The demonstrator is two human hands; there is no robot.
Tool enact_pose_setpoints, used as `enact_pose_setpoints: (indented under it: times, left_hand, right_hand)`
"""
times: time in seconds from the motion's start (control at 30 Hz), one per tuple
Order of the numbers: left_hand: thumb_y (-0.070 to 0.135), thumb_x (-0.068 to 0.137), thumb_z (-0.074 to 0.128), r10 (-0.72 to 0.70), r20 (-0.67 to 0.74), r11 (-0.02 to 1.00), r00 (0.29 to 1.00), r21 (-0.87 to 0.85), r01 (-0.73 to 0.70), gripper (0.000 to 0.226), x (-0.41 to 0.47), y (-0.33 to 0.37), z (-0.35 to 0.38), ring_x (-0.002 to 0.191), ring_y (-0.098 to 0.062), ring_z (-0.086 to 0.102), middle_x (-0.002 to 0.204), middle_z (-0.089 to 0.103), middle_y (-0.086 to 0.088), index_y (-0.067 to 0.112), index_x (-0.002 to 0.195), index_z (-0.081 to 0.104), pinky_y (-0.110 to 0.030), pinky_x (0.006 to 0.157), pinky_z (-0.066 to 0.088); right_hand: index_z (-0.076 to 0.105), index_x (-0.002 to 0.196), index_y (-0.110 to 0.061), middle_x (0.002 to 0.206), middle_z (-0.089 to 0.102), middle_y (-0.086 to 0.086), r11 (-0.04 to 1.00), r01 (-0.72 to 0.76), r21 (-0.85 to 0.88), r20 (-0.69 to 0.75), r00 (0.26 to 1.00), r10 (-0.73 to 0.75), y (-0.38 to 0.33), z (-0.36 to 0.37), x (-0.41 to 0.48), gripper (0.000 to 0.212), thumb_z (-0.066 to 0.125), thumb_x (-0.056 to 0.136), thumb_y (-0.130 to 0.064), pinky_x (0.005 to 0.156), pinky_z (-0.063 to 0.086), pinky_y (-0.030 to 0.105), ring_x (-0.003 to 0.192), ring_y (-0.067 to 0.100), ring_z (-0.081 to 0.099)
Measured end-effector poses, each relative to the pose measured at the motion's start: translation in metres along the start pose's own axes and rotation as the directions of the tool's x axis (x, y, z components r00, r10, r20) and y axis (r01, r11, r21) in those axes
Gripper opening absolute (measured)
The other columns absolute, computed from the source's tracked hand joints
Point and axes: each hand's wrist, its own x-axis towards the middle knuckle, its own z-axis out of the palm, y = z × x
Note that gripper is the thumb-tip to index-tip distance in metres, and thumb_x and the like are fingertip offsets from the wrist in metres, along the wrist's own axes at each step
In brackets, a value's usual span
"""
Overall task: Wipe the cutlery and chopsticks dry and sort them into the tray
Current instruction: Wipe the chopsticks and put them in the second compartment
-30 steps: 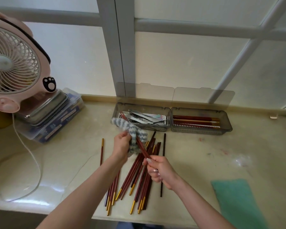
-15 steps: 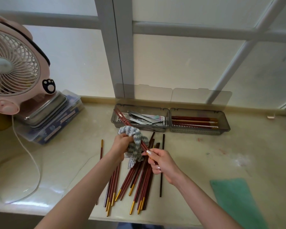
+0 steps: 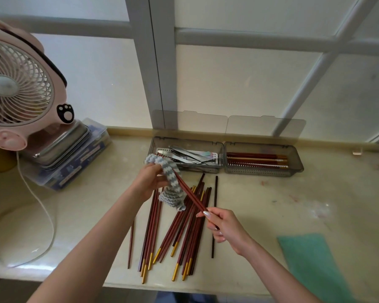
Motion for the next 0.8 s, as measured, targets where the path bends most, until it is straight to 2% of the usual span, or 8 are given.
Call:
enact_pose_setpoints:
  times: [0.07, 0.2, 0.4, 0.53, 0.6, 0.73, 0.8]
  left_hand:
    - [0.007, 0.097, 0.04, 0.019, 0.021, 1.0, 1.0, 0.022, -0.02, 0.016, -0.001, 0.002, 0.001, 0.069, -0.021, 0.069, 0.087, 0.068, -0.01, 0.008, 0.102, 0.055, -0.028, 0.059, 0.058]
    - [0.001, 0.094, 0.043, 0.074, -0.107, 0.996, 0.992, 0.057, -0.068, 0.013, 0.005, 0.0, -0.001, 0.075, -0.019, 0.063, 0.085, 0.063, -0.01, 0.002, 0.1, 0.054, -0.03, 0.069, 0.055]
    - [0.0, 0.094, 0.042, 0.071, -0.169, 0.981, 0.983, -0.168, -0.1, 0.014, 0.011, -0.001, 0.002, 0.057, -0.01, 0.065, 0.081, 0.063, -0.009, 0.002, 0.093, 0.057, -0.021, 0.053, 0.054]
    - [0.0, 0.093, 0.043, 0.052, -0.204, 0.959, 0.978, -0.265, -0.106, 0.027, 0.017, -0.003, -0.007, 0.07, -0.014, 0.06, 0.085, 0.061, -0.008, -0.003, 0.118, 0.052, -0.021, 0.057, 0.055]
    - [-0.001, 0.093, 0.04, 0.055, -0.213, 0.953, 0.975, -0.281, -0.115, 0.03, 0.017, -0.004, -0.008, 0.076, -0.017, 0.059, 0.089, 0.061, -0.01, -0.003, 0.121, 0.05, -0.023, 0.062, 0.055]
    - [-0.001, 0.096, 0.035, 0.083, -0.202, 0.968, 0.976, -0.217, -0.127, 0.024, 0.003, -0.008, 0.01, 0.086, -0.021, 0.06, 0.095, 0.062, -0.013, 0.0, 0.11, 0.054, -0.034, 0.081, 0.053]
    - [0.0, 0.095, 0.037, 0.057, -0.186, 0.988, 0.981, -0.132, -0.083, 0.021, -0.011, -0.021, 0.029, 0.082, -0.02, 0.064, 0.093, 0.064, -0.014, 0.0, 0.103, 0.057, -0.032, 0.074, 0.054]
  right_hand:
    - [0.065, 0.101, -0.008, 0.053, 0.028, -0.007, 1.0, 0.013, -0.009, -0.007, 1.0, -0.013, 0.002, -0.001, -0.002, 0.023, 0.045, 0.1, -0.02, 0.04, 0.02, 0.019, 0.044, 0.008, 0.019]
    - [0.067, 0.103, -0.013, 0.054, 0.029, -0.007, 0.999, 0.046, -0.014, -0.014, 0.999, -0.046, 0.005, 0.002, -0.009, 0.022, 0.046, 0.099, -0.02, 0.041, 0.019, 0.021, 0.044, 0.008, 0.02]
    - [0.066, 0.106, -0.015, 0.056, 0.032, -0.005, 0.996, 0.091, 0.011, 0.003, 0.996, -0.091, 0.002, 0.017, -0.015, 0.021, 0.047, 0.099, -0.021, 0.042, 0.018, 0.022, 0.046, 0.009, 0.021]
    - [0.066, 0.107, -0.012, 0.056, 0.029, -0.005, 0.996, 0.076, 0.038, 0.053, 0.996, -0.078, -0.006, 0.018, -0.011, 0.022, 0.048, 0.099, -0.023, 0.041, 0.018, 0.021, 0.047, 0.009, 0.02]
    - [0.065, 0.107, -0.009, 0.056, 0.028, -0.004, 0.995, 0.038, 0.095, 0.089, 0.995, -0.046, -0.009, 0.016, -0.008, 0.023, 0.048, 0.099, -0.022, 0.04, 0.02, 0.019, 0.045, 0.008, 0.02]
    - [0.062, 0.108, -0.002, 0.055, 0.028, -0.003, 0.979, -0.015, 0.205, 0.078, 0.997, -0.001, -0.011, 0.019, -0.002, 0.023, 0.046, 0.099, -0.015, 0.037, 0.02, 0.016, 0.042, 0.006, 0.021]
    - [0.058, 0.104, 0.001, 0.054, 0.028, -0.004, 0.959, -0.009, 0.283, 0.053, 0.999, -0.007, -0.019, 0.025, 0.006, 0.02, 0.044, 0.099, -0.012, 0.035, 0.018, 0.015, 0.041, 0.004, 0.021]
